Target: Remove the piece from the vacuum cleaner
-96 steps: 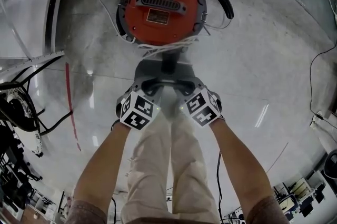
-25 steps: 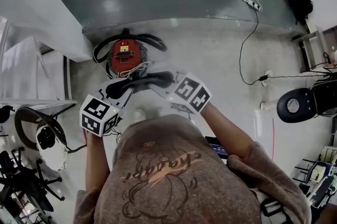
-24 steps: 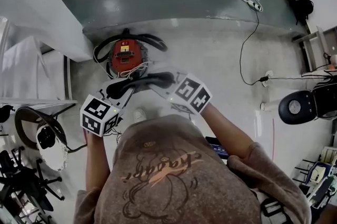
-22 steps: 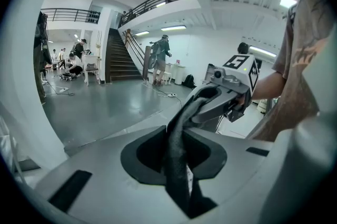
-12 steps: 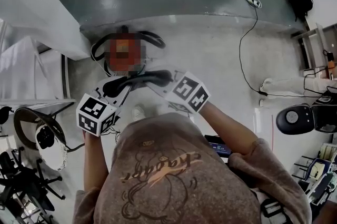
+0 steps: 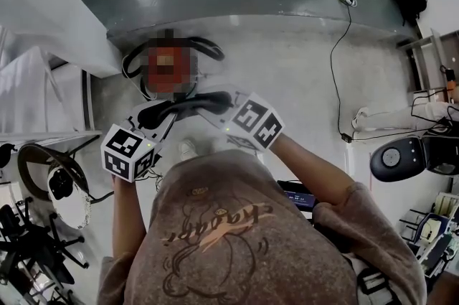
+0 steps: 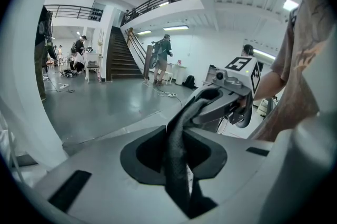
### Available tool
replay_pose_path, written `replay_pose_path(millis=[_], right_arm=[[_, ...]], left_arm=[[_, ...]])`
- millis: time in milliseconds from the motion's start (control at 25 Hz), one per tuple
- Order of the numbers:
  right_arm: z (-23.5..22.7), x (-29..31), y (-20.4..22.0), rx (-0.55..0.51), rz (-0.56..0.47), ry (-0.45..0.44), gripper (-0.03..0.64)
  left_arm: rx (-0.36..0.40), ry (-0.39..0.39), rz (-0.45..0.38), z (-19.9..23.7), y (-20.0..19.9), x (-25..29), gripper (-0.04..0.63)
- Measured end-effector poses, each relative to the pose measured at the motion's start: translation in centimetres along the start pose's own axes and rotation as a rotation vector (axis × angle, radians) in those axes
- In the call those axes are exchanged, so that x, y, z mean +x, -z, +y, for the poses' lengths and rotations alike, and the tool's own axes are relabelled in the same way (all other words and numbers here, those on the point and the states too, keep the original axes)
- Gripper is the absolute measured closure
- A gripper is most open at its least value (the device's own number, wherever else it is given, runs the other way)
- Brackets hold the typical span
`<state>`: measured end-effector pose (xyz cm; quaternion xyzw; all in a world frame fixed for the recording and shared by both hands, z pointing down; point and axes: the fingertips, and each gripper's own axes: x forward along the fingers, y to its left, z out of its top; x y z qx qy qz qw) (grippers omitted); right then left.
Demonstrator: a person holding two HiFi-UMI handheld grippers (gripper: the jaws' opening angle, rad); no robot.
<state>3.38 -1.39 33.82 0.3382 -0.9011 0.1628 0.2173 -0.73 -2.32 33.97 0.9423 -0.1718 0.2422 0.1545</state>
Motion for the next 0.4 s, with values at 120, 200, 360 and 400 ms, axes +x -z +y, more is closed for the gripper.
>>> replay_pose_path(millis=[120,200,360,400], right_arm=[[-0.16,0.0,0.17,-0.001,0.006,0.001,0.557],[-0.11,0.01,0.22,0.002,0.005,0.001,0.557],[-0.06,0.12,0.3,0.004,-0.004,-0.001,0.557],[-0.05,0.14,0.32,0.003,-0.006,-0.002,0.557]], left_arm=[[0.0,0.0,0.002,-0.01,0.03,0.02,0.528],[-0.002,-0.002,0.003,-0.03,0.1,0.02,0.528],[-0.004,-0.006,0.003,-0.03,0.21,0.03,0.528],[-0.005,-0.006,0.002,-0.04,0.23,0.04,0.528]])
